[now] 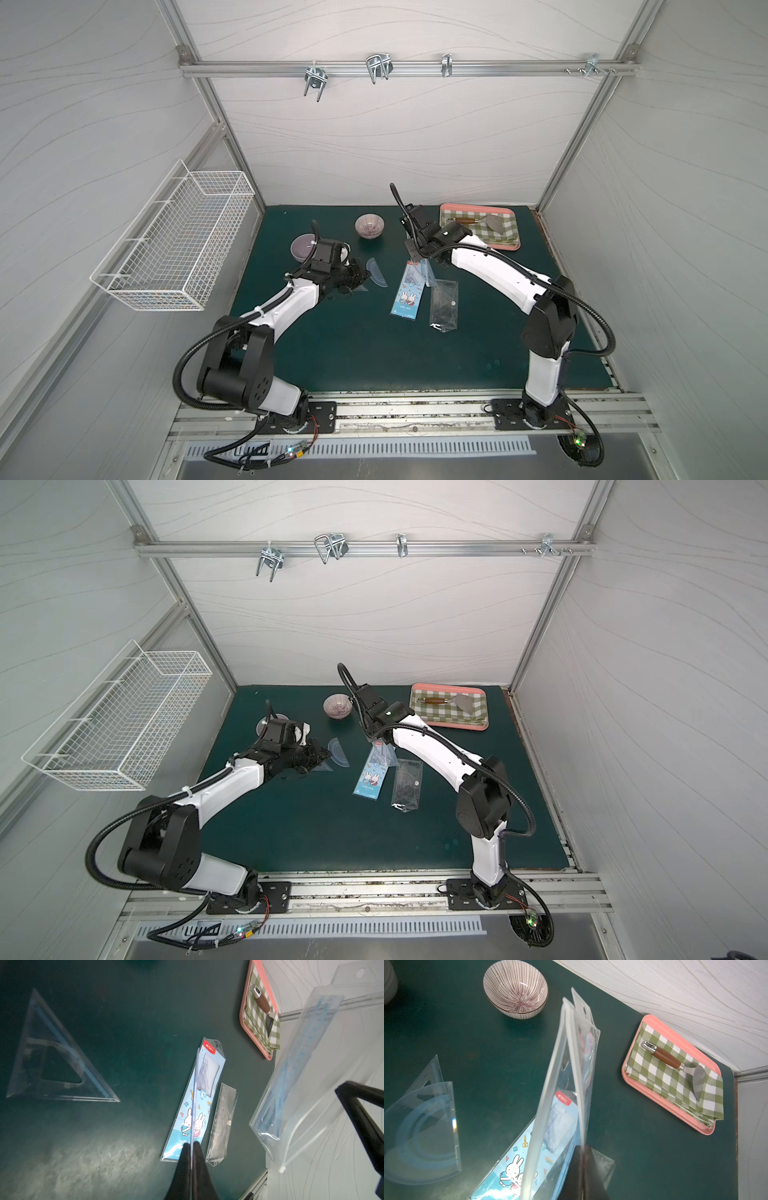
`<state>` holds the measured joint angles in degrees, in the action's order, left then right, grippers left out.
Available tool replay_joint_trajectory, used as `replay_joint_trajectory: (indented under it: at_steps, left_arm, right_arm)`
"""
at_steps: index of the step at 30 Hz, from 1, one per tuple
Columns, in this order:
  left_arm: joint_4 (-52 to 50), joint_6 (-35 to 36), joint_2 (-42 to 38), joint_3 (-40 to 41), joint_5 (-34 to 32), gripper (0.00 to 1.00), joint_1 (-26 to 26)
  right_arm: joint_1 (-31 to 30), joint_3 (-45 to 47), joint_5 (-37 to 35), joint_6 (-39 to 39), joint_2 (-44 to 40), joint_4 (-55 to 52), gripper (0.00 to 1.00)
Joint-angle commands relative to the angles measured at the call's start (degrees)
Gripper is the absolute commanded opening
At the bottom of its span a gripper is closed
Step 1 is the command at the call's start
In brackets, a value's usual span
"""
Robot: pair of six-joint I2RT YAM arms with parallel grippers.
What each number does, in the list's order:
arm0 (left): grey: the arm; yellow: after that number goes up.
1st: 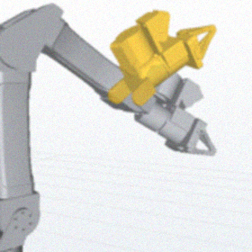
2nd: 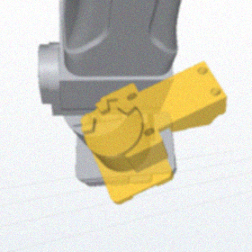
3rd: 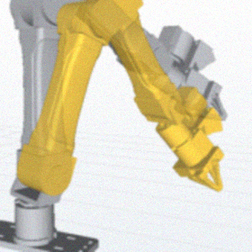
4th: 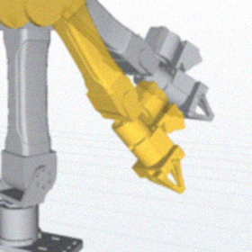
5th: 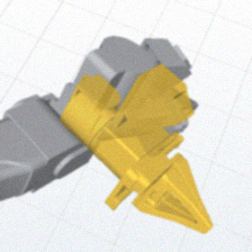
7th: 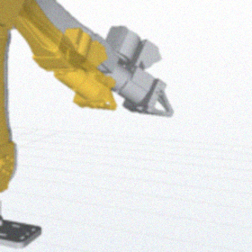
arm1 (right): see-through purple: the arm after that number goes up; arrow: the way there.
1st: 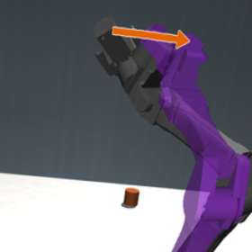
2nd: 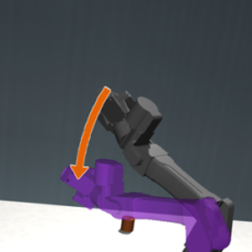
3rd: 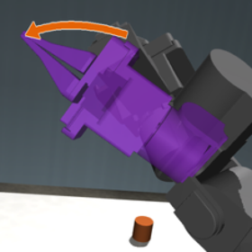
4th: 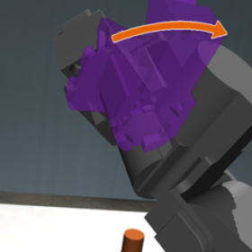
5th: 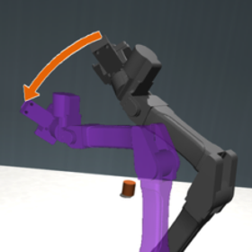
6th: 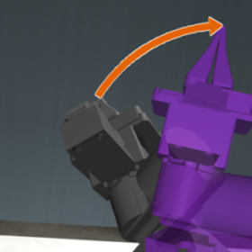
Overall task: Open the ruler set and take out the ruler
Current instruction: Place the ruler at the center of the board.
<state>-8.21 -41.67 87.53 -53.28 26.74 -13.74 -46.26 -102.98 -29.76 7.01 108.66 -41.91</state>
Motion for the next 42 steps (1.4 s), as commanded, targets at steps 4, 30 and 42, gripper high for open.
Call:
replay_joint_trajectory:
  at_steps: [4, 30, 42]
  left_arm:
    - [4.74, 2.11, 10.32, -5.92, 5.23, 0.00, 3.25]
    - [2.08, 2.21, 23.27, -11.06, 0.26, 0.07, 4.33]
    - [-2.78, 3.72, 15.56, -10.62, -2.65, 0.56, 4.27]
  right_arm:
    - [0.02, 0.66, -1.04, -1.00, -3.15, 0.94, 0.00]
    - [0.08, 0.59, -1.22, -1.71, -3.13, 1.18, 0.00]
    - [-0.45, -1.74, 0.27, -1.81, -0.43, -0.88, 0.00]
